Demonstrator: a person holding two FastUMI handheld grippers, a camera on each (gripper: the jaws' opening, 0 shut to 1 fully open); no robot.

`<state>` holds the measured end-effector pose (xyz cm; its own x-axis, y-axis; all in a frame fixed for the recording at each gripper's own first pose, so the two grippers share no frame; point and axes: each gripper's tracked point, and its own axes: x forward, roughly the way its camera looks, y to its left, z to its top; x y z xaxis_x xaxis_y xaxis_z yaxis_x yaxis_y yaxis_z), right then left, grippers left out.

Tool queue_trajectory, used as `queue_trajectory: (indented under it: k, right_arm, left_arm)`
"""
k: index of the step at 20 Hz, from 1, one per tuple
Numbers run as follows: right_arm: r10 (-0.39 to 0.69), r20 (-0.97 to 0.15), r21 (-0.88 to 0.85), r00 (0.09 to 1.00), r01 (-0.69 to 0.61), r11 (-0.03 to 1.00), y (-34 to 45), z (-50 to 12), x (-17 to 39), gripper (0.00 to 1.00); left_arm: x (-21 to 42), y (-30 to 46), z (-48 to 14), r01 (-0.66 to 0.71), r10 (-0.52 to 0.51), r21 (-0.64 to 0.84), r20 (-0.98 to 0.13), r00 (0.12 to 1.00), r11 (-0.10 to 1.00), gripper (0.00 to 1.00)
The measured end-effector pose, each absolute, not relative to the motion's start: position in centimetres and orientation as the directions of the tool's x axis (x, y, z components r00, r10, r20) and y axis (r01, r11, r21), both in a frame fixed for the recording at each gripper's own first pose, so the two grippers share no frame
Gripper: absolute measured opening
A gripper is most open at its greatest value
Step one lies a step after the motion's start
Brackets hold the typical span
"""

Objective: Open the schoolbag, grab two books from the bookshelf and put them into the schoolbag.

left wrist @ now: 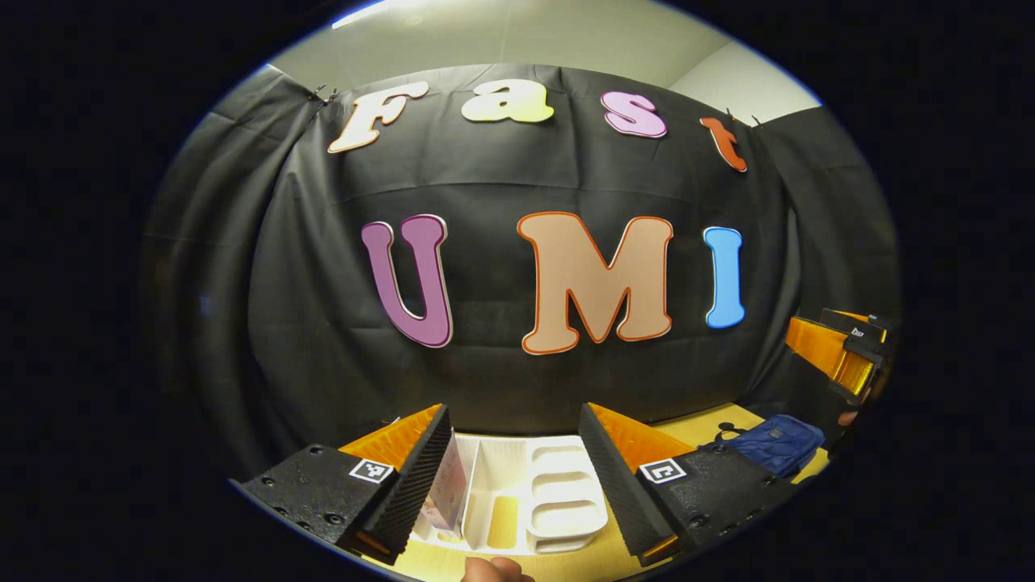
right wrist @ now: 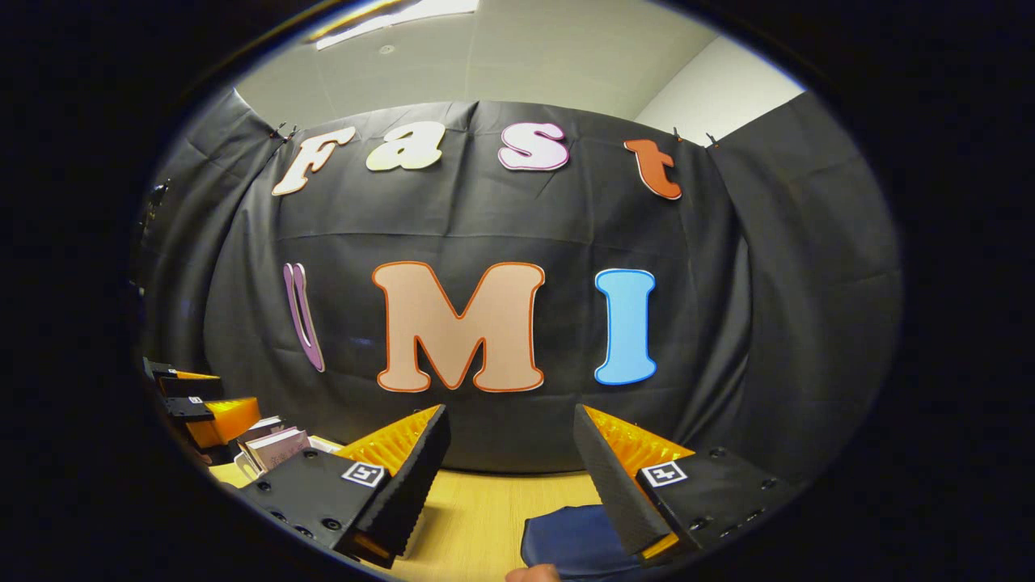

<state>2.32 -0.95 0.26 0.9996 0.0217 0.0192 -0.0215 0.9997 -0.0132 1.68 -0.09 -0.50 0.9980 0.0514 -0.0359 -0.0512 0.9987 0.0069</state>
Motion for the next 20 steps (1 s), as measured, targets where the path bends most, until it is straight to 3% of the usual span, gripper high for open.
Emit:
queue_trajectory:
  k: [2,6,8,9,13,16,19,20]
  right_arm:
    - [0.008,0.020,-0.055,1.000,-0.007,0.998,-1.6,0.2,2.5,0.95]
    - [-0.034,-0.052,-0.084,0.998,0.029,0.996,-3.7,-2.4,2.4,1.00]
    - [-0.054,-0.089,-0.173,0.995,0.038,0.984,-5.8,-4.3,2.2,0.96]
    - [-0.065,-0.108,-0.233,0.992,0.038,0.972,-6.9,-5.3,2.0,0.98]
    - [-0.073,-0.199,-0.438,0.977,-0.022,0.899,-9.8,-10.0,0.9,0.99]
    - [-0.072,-0.300,-0.486,0.951,-0.087,0.869,-10.9,-14.8,-0.6,1.00]
    - [-0.089,-0.350,-0.646,0.933,-0.171,0.744,-12.5,-19.0,-1.8,0.99]
    - [-0.082,-0.369,-0.691,0.926,-0.214,0.691,-12.7,-20.8,-2.1,0.90]
  left_arm:
    - [1.6,-0.1,-0.6,-0.052,0.052,0.006,-0.041,0.998,0.999,0.94]
    - [1.9,-0.8,-1.0,-0.031,0.032,0.005,-0.062,0.998,0.999,0.94]
    - [1.8,-1.1,-1.1,-0.023,0.024,0.008,-0.065,0.998,1.000,0.94]
    - [1.9,-1.1,-0.9,-0.022,0.022,0.008,-0.065,0.998,1.000,0.94]
    - [1.8,-1.1,-1.8,-0.021,0.021,-0.001,-0.100,0.995,1.000,0.94]
    - [1.4,-0.2,-2.8,-0.042,0.040,-0.010,-0.133,0.990,0.999,0.94]
    - [1.1,0.9,-3.2,-0.071,0.069,-0.005,-0.156,0.985,0.997,0.94]
    - [1.1,1.2,-3.6,-0.079,0.077,-0.004,-0.165,0.983,0.997,0.94]
